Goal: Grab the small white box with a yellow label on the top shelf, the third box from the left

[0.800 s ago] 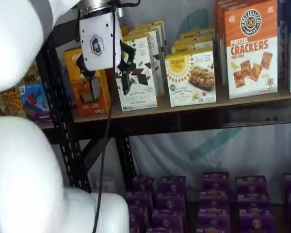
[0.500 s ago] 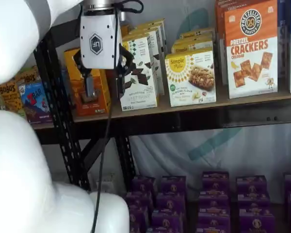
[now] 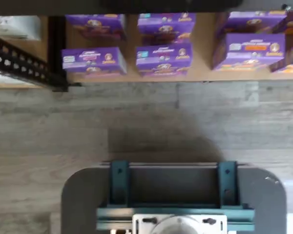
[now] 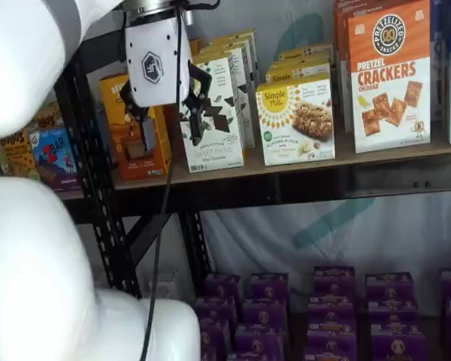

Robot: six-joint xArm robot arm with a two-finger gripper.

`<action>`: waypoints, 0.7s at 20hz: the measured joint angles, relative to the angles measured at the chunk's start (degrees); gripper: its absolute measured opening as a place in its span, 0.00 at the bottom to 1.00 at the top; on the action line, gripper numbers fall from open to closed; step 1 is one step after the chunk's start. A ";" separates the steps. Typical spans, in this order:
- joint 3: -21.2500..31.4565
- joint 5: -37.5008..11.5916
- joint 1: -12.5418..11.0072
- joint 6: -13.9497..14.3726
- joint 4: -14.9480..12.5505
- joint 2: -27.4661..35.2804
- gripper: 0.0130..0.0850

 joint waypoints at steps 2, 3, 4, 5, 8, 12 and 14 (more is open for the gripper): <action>0.38 -1.30 1.23 0.47 -1.90 -0.39 1.00; 0.45 -1.61 1.41 0.52 -2.29 -0.45 1.00; 0.57 -2.22 1.59 0.51 -2.91 -0.52 1.00; 0.69 -3.31 1.18 -0.04 -3.42 -0.46 1.00; 0.85 -4.89 -0.31 -1.40 -3.34 -0.32 1.00; 0.83 -7.38 -3.11 -4.02 -3.02 0.34 1.00; 1.12 -9.13 -3.73 -4.77 -3.62 0.67 1.00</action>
